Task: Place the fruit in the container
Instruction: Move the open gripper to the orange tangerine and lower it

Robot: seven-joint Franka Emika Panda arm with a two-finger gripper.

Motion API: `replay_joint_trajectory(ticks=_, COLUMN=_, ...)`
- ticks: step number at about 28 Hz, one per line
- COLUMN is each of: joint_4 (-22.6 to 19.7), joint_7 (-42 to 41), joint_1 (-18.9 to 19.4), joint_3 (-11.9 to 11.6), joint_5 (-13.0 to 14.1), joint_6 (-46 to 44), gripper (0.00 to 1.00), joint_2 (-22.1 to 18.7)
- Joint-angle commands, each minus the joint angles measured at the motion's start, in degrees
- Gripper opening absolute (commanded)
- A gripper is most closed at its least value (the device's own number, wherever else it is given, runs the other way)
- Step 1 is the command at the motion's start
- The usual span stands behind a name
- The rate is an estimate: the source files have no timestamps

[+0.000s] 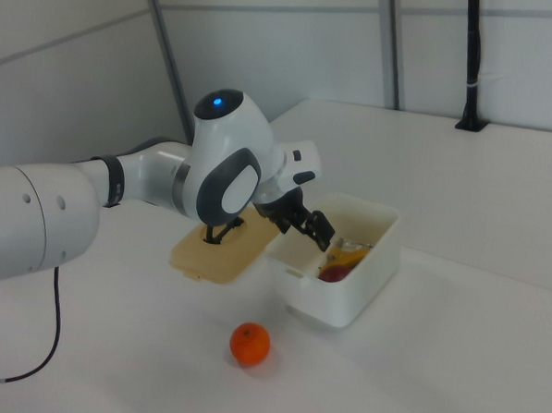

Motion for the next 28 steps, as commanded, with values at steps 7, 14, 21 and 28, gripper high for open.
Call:
replay_joint_trajectory(ticks=7, joint_4=-4.5, joint_7=-5.5, joint_1=2.3, joint_3=-0.3, joint_5=-1.4, joint_6=-19.6, gripper=1.0, joint_2=-5.1)
replay_joint_trajectory(ticks=14, joint_4=-9.6, joint_7=-5.4, joint_1=4.5, joint_3=-0.2, joint_5=-2.7, joint_6=-20.3, gripper=1.0, joint_2=-4.4)
replay_joint_trajectory(ticks=21, joint_4=-10.1, joint_7=-5.2, joint_1=5.9, joint_3=-0.2, joint_5=-4.0, joint_6=-20.3, gripper=1.0, joint_2=-2.3)
replay_joint_trajectory(ticks=28, joint_4=-9.7, joint_7=-5.0, joint_1=6.9, joint_3=-0.3, joint_5=-8.3, joint_6=-19.6, gripper=1.0, joint_2=1.1)
